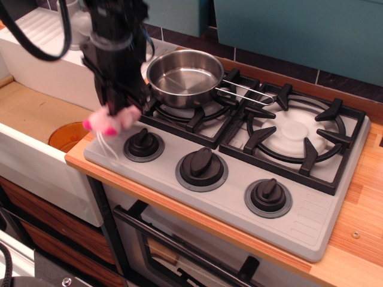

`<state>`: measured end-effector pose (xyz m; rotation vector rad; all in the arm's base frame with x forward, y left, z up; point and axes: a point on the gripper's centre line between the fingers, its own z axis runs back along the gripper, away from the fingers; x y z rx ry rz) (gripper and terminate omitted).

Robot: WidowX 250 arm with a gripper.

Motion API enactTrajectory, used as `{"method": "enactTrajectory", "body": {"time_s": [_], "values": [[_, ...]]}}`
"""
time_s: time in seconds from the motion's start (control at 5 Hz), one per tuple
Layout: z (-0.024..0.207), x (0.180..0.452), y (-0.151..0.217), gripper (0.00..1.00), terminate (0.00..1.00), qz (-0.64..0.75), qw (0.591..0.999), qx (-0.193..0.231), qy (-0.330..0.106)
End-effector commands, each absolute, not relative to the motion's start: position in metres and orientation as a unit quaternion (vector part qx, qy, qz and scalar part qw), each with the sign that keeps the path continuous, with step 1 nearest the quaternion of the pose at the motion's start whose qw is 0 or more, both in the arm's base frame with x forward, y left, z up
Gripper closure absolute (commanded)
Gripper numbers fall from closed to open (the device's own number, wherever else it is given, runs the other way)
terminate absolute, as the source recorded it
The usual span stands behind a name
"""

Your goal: Put pan on stove and put stuffedpig in pan

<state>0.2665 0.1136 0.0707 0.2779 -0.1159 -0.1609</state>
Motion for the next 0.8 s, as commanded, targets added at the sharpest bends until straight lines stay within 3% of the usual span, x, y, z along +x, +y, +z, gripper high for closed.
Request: {"method": "enactTrajectory", "body": {"time_s": [0.0, 0.4, 0.6], "values": [[0.112, 0.285, 0.114, 1.0, 0.0, -0.081, 0.981, 0.162, -0.069], [0.144, 0.314, 0.101, 1.0, 0.0, -0.077, 0.98, 0.175, -0.052], [0.149, 0.332, 0.091, 1.0, 0.0, -0.073, 0.979, 0.185, -0.054]]}}
